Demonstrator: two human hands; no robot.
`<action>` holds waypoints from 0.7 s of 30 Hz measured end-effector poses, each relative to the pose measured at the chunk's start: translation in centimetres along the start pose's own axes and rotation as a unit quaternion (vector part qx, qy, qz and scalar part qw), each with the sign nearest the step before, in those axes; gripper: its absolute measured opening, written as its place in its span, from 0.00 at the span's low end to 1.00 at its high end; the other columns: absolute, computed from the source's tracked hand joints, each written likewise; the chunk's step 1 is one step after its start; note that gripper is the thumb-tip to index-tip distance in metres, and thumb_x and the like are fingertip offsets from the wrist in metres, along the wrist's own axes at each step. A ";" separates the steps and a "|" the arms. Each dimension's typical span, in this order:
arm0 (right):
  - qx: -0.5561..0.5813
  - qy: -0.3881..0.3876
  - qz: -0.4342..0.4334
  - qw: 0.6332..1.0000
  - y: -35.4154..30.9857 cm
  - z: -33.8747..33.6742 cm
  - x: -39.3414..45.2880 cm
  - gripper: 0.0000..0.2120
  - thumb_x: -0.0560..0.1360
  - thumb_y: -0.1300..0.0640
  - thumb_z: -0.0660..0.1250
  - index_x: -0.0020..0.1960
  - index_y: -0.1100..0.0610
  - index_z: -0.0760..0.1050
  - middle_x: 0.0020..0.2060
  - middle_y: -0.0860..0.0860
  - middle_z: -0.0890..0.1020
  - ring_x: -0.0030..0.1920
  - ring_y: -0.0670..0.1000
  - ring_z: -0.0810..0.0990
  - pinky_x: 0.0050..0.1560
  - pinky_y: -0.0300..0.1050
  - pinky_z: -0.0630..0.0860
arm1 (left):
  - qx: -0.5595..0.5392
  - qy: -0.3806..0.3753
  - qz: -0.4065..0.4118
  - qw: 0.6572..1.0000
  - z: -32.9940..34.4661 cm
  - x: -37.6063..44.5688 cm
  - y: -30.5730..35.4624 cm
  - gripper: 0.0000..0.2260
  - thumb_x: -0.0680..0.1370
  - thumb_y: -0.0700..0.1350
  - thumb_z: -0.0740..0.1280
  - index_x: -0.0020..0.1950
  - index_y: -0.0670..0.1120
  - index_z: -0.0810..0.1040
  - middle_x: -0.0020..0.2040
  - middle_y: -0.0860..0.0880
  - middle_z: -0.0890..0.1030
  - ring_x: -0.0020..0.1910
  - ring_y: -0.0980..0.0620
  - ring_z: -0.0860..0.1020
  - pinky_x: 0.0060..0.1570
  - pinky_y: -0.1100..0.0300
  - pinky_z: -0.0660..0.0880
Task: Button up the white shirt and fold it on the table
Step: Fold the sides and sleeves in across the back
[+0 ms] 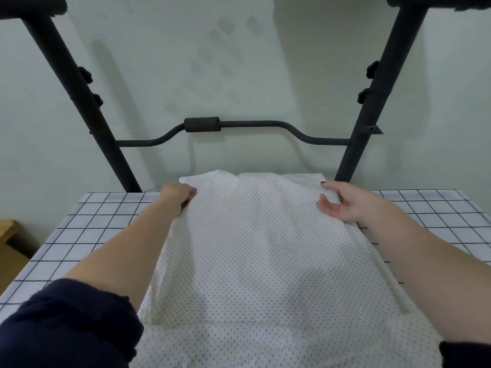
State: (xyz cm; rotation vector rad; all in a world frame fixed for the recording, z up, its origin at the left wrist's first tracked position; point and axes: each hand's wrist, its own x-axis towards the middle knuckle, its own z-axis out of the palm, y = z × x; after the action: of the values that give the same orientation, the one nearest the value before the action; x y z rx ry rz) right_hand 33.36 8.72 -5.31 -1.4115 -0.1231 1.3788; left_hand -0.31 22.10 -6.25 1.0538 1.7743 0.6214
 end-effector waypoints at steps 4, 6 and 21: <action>0.041 -0.025 -0.073 0.996 -0.9 -0.8 -0.9 0.13 0.75 0.67 0.66 0.58 0.61 0.70 0.55 0.61 0.77 0.41 0.53 0.84 0.34 0.43 0.82 | -0.170 0.032 0.073 0.982 -1.0 0.0 1.6 0.09 0.81 0.38 0.61 0.61 0.46 0.72 0.39 0.43 0.81 0.20 0.56 0.78 0.21 0.65 0.70; 0.101 -0.045 -0.104 0.988 -1.5 -1.4 -1.2 0.11 0.75 0.69 0.64 0.56 0.61 0.70 0.54 0.61 0.78 0.43 0.55 0.85 0.36 0.43 0.82 | -0.244 0.029 0.111 0.963 -1.7 -0.3 2.3 0.18 0.82 0.40 0.58 0.73 0.47 0.66 0.46 0.44 0.83 0.32 0.52 0.85 0.31 0.63 0.78; 0.058 -0.142 -0.169 0.974 -0.7 -3.2 -6.6 0.18 0.74 0.72 0.57 0.63 0.64 0.70 0.62 0.59 0.76 0.63 0.59 0.77 0.61 0.53 0.77 | -0.328 -0.109 0.152 0.926 -5.8 -8.2 -0.2 0.08 0.77 0.29 0.55 0.50 0.37 0.70 0.59 0.36 0.76 0.45 0.52 0.82 0.41 0.67 0.79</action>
State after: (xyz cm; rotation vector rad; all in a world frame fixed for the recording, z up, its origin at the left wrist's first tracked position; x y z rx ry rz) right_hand 34.09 2.47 -1.49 -1.0339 -0.4438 1.2714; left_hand -4.16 15.15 -0.18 0.8780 1.0838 1.1449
